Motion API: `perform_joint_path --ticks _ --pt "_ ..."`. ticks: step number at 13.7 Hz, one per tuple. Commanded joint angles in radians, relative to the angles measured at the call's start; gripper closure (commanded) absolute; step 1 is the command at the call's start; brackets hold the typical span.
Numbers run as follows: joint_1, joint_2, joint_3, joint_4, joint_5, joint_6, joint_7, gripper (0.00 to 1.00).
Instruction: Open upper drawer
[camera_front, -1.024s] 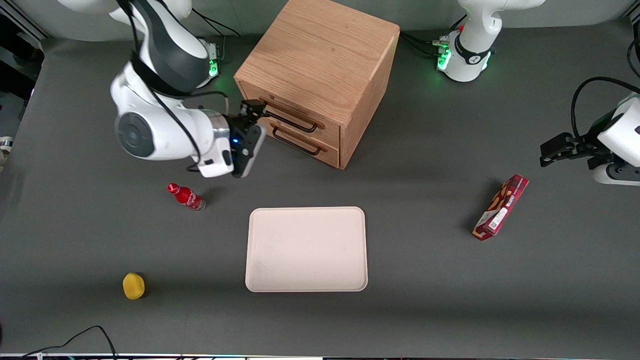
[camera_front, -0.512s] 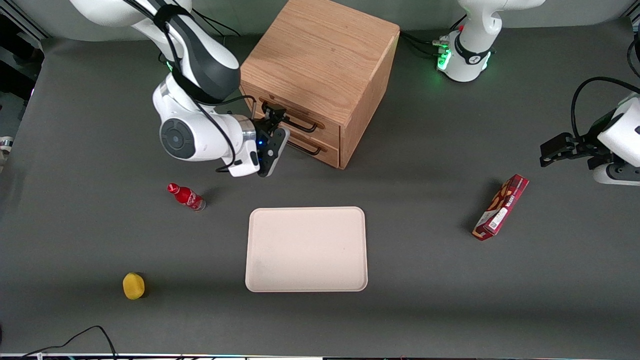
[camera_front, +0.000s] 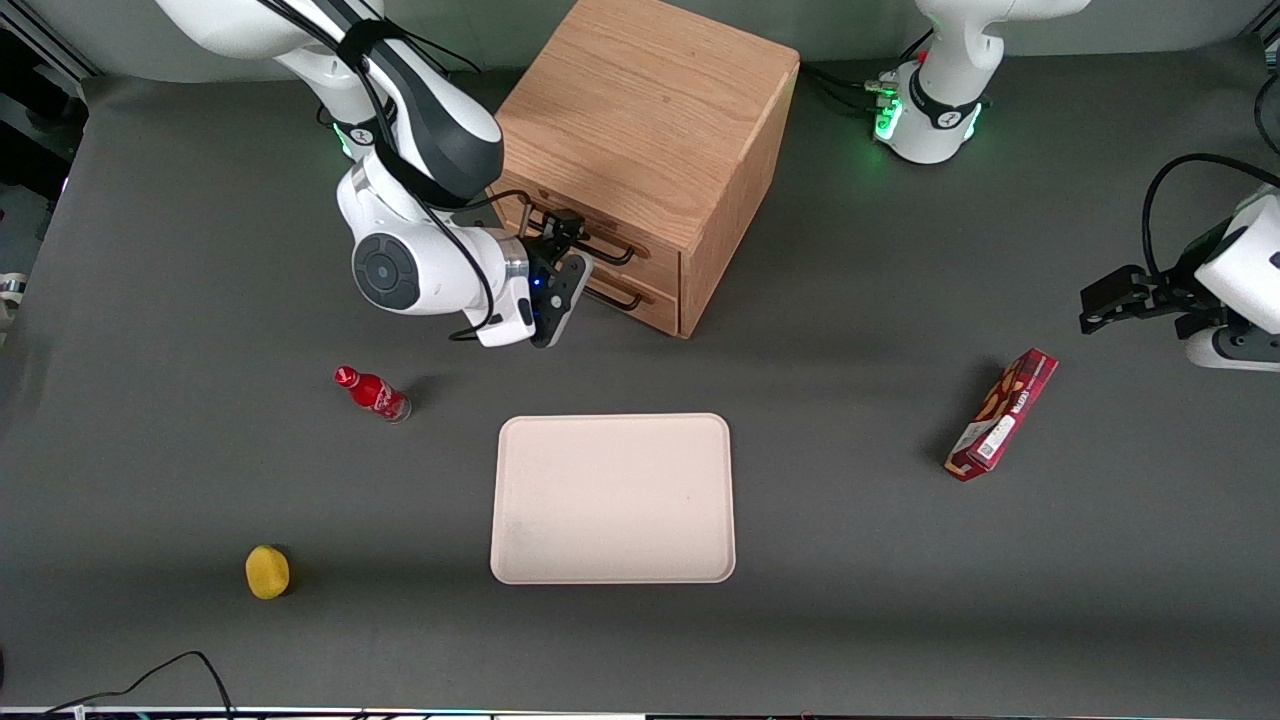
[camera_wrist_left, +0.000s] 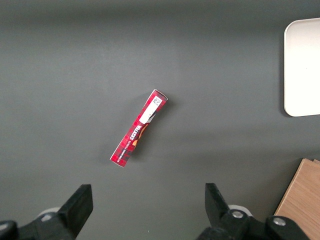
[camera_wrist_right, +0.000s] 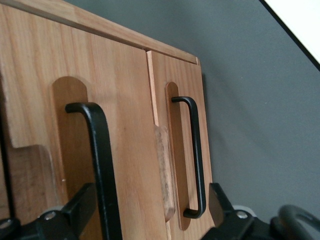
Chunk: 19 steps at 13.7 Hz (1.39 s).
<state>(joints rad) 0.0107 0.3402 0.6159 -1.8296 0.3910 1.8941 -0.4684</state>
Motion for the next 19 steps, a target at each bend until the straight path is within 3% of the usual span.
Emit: perform_joint_path --ticks 1,5,7,9,19 --pt "-0.005 -0.029 0.004 -0.039 0.009 0.042 -0.016 0.00" --pt "-0.015 -0.003 -0.008 -0.022 -0.070 0.043 -0.024 0.00" --pt "-0.018 0.009 -0.016 -0.001 -0.080 0.043 -0.026 0.00" --pt "-0.018 0.035 -0.034 0.044 -0.132 0.037 -0.024 0.00" --pt "-0.020 0.187 -0.114 0.314 -0.248 -0.041 -0.079 0.00"
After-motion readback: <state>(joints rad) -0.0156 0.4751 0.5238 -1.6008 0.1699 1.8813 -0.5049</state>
